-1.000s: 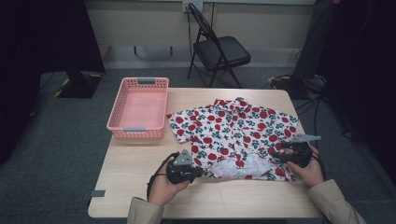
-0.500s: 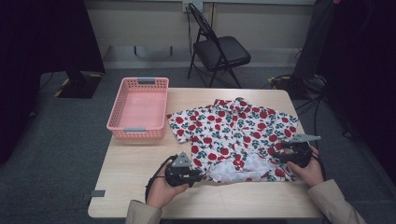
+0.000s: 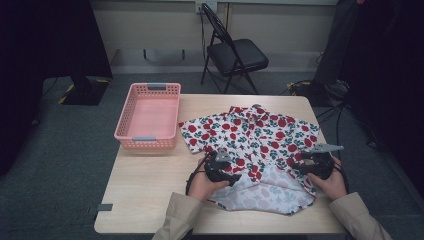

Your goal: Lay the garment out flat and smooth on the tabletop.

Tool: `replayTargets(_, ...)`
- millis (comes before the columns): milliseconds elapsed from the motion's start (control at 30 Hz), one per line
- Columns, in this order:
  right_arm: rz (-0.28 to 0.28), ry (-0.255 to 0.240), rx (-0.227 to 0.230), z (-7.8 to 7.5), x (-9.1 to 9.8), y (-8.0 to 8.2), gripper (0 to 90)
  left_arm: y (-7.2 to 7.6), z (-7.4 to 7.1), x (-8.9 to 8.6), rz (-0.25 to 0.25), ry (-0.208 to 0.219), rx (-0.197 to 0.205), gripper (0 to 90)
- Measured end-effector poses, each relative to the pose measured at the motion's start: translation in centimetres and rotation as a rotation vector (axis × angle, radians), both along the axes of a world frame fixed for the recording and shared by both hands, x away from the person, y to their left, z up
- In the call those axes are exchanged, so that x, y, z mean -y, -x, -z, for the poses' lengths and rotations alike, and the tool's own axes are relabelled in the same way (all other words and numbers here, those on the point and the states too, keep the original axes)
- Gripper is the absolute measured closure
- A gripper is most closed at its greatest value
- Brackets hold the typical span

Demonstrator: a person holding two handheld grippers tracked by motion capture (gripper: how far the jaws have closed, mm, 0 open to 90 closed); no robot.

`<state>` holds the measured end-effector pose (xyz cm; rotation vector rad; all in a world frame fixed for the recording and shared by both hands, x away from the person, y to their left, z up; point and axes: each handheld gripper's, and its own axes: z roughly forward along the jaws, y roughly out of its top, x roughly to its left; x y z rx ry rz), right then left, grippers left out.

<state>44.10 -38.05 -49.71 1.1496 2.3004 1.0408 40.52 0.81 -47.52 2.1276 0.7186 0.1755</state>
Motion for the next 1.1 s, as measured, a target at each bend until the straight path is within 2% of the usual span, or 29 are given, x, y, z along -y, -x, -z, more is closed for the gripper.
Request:
replayTargets(133, 0.000, 0.000, 0.000, 0.0, 0.0, 0.0, 29.2, -1.0, 1.2, 1.4, 0.006, -0.033, 0.000, 42.9)
replayTargets(267, 0.000, 0.000, 0.000, 0.0, 0.0, 0.0, 29.2, -1.2, 1.6, 2.1, 0.010, -0.049, 0.015, 48.5)
replayTargets(300, 0.000, 0.000, 0.000, 0.0, 0.0, 0.0, 29.3, -1.2, 1.7, 2.3, 0.022, -0.060, 0.017, 53.1)
replayTargets(333, 0.000, 0.000, 0.000, 0.0, 0.0, 0.0, 29.3, -1.0, 1.8, 2.7, 0.037, -0.080, 0.044, 54.1)
replayTargets(433, 0.000, 0.000, 0.000, 0.0, 0.0, 0.0, 29.3, -0.8, 1.6, 3.0, 0.057, -0.099, 0.048, 66.2)
replayTargets(500, 0.000, 0.000, 0.000, 0.0, 0.0, 0.0, 29.3, -0.5, 1.5, 3.3, 0.076, -0.116, 0.047, 69.0)
replayTargets(533, 0.000, 0.000, 0.000, 0.0, 0.0, 0.0, 29.3, -0.2, 1.3, 3.5, 0.091, -0.129, 0.047, 79.9)
replayTargets(633, 0.000, 0.000, 0.000, 0.0, 0.0, 0.0, 29.3, -0.1, 1.2, 3.6, 0.113, -0.124, 0.031, 88.1)
replayTargets(700, 0.000, 0.000, 0.000, 0.0, 0.0, 0.0, 29.2, 0.2, 0.9, 3.6, 0.120, -0.094, 0.007, 88.9)
replayTargets(833, 0.001, 0.001, 0.000, 0.0, 0.0, 0.0, 29.2, 0.9, 0.2, 3.5, 0.150, -0.044, -0.008, 89.3)
replayTargets(867, 0.000, 0.000, 0.000, 0.0, 0.0, 0.0, 29.2, 1.4, -0.2, 3.4, 0.162, -0.010, -0.014, 89.2)
replayTargets(1100, 0.000, 0.000, 0.000, 0.0, 0.0, 0.0, 29.3, 3.0, -1.1, 3.0, 0.195, 0.013, -0.015, 89.1)
